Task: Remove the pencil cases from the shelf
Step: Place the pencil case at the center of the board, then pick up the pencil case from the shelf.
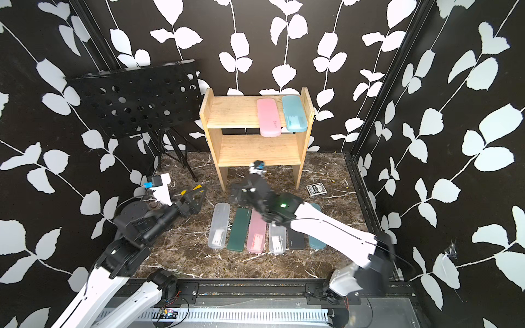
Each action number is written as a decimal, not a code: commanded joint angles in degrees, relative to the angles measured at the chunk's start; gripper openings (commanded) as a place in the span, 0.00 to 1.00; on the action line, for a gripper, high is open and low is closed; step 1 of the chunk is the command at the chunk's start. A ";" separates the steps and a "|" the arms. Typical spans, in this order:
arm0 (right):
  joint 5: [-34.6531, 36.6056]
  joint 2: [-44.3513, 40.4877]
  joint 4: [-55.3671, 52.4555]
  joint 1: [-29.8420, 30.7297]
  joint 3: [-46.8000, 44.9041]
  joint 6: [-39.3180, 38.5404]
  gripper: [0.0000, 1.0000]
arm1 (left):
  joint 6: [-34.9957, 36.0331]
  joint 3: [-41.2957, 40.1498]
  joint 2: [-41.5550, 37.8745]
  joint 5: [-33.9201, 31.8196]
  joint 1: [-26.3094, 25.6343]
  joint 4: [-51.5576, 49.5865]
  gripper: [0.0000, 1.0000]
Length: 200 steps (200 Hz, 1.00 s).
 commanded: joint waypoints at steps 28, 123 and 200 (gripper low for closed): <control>8.48 -16.26 -12.70 -6.80 -11.31 -0.43 1.00 | -10.02 6.76 13.00 7.15 -2.55 15.29 0.98; 2.50 -22.71 -14.80 -14.28 -16.45 0.38 0.99 | -15.30 33.53 41.41 5.69 -10.34 22.29 0.99; -0.67 -21.22 -13.84 -16.25 -15.25 -0.80 1.00 | -16.17 49.17 55.26 4.91 -10.34 18.09 0.96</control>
